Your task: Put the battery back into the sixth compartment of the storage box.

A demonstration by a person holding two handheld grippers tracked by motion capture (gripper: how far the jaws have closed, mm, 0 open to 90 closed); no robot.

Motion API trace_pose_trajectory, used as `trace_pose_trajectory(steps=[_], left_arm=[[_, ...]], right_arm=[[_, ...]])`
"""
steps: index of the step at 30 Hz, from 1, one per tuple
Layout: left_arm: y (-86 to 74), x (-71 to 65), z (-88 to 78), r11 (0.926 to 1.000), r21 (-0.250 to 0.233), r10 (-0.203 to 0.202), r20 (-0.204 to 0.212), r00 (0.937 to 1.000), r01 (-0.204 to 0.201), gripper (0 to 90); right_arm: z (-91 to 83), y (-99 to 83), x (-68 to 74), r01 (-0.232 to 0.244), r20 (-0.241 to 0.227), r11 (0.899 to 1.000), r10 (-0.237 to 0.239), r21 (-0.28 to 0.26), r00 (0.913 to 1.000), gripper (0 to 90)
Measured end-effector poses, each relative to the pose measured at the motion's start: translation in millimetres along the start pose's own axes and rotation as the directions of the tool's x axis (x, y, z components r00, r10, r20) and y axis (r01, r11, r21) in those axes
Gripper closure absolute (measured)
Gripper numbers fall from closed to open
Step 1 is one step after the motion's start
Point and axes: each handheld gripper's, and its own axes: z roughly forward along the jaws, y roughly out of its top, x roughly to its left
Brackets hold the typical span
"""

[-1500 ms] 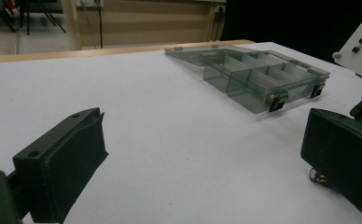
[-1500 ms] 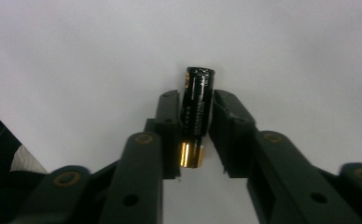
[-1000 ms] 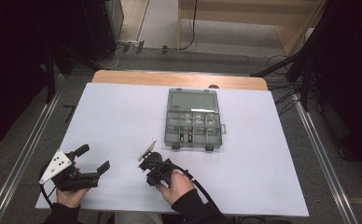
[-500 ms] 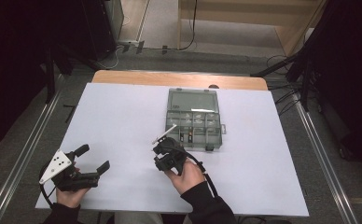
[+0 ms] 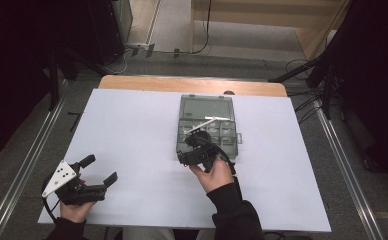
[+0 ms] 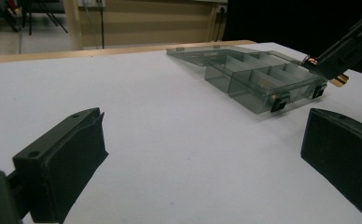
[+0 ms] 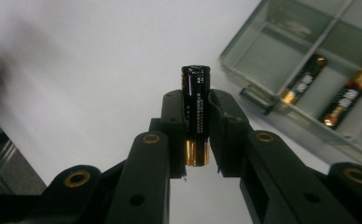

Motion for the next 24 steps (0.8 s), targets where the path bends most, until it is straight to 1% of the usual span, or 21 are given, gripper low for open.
trace_pose_trajectory(steps=[1,4,8,12,15,16,18,19,22,24], left_arm=[[0.0,0.1,0.0,1.0,0.001,0.0,0.0,1.0,0.0,0.0],[0.0,0.5,-0.1,1.0,0.002,0.001,0.001,1.0,-0.001,0.0],[-0.1,0.5,0.1,1.0,0.002,0.0,0.001,1.0,0.0,0.0],[-0.1,0.4,0.1,1.0,0.001,0.0,0.002,1.0,0.0,0.0],[0.0,0.5,-0.1,1.0,0.0,-0.003,0.002,1.0,0.003,0.0],[0.0,0.7,-0.2,1.0,-0.001,-0.006,0.003,1.0,0.006,0.0],[-0.2,1.2,-0.5,0.9999,-0.004,-0.011,0.003,0.9999,0.011,0.0],[-0.3,1.6,-0.7,0.9999,-0.006,-0.015,0.005,0.9999,0.015,0.0],[-0.3,2.3,-0.7,0.9998,-0.004,-0.017,0.003,0.9999,0.017,0.0],[-0.4,2.0,-0.1,0.9998,-0.001,-0.017,0.005,0.9998,0.017,0.0]], right_arm=[[-1.6,0.5,-2.9,-0.007,0.0,1.0,0.007,-0.009,1.0,77.5],[-7.5,1.9,-15.0,-0.049,-0.009,0.998,0.048,-0.039,0.9988,77.5],[-12.6,3.2,-31.3,-0.097,-0.017,0.993,0.096,-0.06,0.9952,77.5],[-13.5,4.2,-42.0,-0.135,-0.031,0.988,0.133,-0.071,0.9906,77.4],[-13.0,4.6,-51.6,-0.18,-0.06,0.98,0.175,-0.087,0.9827,77.4],[-12.4,4.6,-56.0,-0.203,-0.075,0.974,0.196,-0.099,0.9777,77.4],[-10.7,5.5,-65.8,-0.257,-0.095,0.961,0.247,-0.104,0.9642,77.5],[-10.0,5.9,-69.1,-0.27,-0.097,0.957,0.26,-0.107,0.9607,77.5],[-7.5,6.8,-79.4,-0.317,-0.107,0.941,0.305,-0.119,0.9463,77.4],[-5.2,7.8,-83.7,-0.343,-0.117,0.932,0.33,-0.12,0.9368,77.4]])
